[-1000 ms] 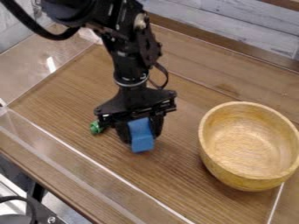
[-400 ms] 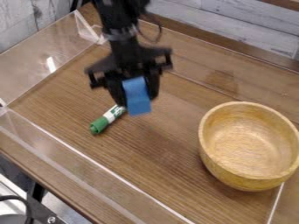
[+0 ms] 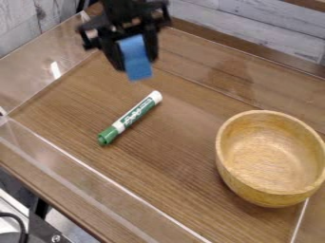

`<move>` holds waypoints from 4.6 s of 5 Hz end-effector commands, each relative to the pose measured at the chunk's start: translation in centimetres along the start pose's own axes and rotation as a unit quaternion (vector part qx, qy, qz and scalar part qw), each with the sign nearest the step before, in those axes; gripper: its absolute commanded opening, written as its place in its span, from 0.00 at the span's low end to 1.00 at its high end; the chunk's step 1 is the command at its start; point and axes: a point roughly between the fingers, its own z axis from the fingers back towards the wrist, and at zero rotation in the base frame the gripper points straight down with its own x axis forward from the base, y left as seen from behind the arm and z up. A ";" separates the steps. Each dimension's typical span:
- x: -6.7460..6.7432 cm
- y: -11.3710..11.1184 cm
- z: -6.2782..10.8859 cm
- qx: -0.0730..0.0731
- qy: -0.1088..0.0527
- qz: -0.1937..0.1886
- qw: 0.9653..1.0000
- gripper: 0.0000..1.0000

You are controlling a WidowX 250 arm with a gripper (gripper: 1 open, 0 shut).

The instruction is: Put the blue block in the brown bowl

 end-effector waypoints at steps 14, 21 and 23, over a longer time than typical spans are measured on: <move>-13.4 -10.4 -1.8 -0.084 -0.036 -0.255 0.963 0.00; -17.9 -12.3 -3.9 -0.060 -0.019 -0.253 0.965 0.00; -18.1 -12.2 -4.2 -0.051 -0.005 -0.243 0.969 1.00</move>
